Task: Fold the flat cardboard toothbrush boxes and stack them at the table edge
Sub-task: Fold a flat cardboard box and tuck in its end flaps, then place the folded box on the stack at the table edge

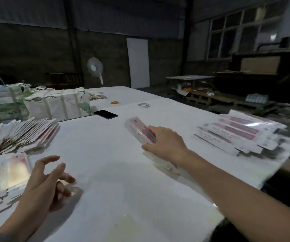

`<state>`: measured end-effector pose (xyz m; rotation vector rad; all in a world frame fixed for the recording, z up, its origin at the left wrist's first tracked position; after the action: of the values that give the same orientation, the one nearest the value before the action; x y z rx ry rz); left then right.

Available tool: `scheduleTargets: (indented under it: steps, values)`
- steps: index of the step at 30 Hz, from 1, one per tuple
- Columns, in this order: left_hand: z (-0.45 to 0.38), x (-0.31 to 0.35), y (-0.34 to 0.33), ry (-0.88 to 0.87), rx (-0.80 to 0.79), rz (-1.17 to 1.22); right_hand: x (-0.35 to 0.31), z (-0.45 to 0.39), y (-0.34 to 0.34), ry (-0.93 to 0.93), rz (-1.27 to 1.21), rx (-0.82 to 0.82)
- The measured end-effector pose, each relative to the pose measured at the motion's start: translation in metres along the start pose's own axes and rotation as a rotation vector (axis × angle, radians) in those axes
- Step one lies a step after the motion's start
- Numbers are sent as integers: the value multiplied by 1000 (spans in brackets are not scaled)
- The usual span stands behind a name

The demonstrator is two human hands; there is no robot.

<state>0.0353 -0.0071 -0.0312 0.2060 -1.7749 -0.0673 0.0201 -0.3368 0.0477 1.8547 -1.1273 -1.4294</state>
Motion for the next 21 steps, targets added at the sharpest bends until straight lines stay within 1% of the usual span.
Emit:
scheduleTargets:
  steps: [1,4,6,9,11,14,17,19,21]
  values:
    - [-4,-4,1,9,-7,-12,24,2,15,-54,57,37]
    - [-14,-13,5,34,-41,-47,90,3,62,-207,269,76]
    - [-20,-25,5,64,-68,-103,126,5,89,-288,355,115]
    - [-28,-51,14,79,-112,-124,170,10,106,-319,432,80]
    - [-30,-55,14,77,-143,-105,190,13,107,-339,489,98]
    - [-21,-32,6,106,-142,-79,204,12,113,-360,572,223]
    - [-15,-16,-2,123,-117,-89,204,10,113,-388,632,263]
    - [-11,-10,-2,120,-147,-91,197,7,107,-342,608,281]
    - [-8,-7,0,111,-172,-65,179,1,97,-257,538,274]
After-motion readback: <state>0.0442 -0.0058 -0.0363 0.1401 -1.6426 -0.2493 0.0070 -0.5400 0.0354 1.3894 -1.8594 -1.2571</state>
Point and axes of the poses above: each hand's wrist, its own z-axis away from the middle knuckle, its own y-axis out of the back of the hand, x = y × z, the point moved 1 cm from there along -z, towards the middle knuckle, and after that the axes turned 13 degrees about -z, right-handed, at the moved point
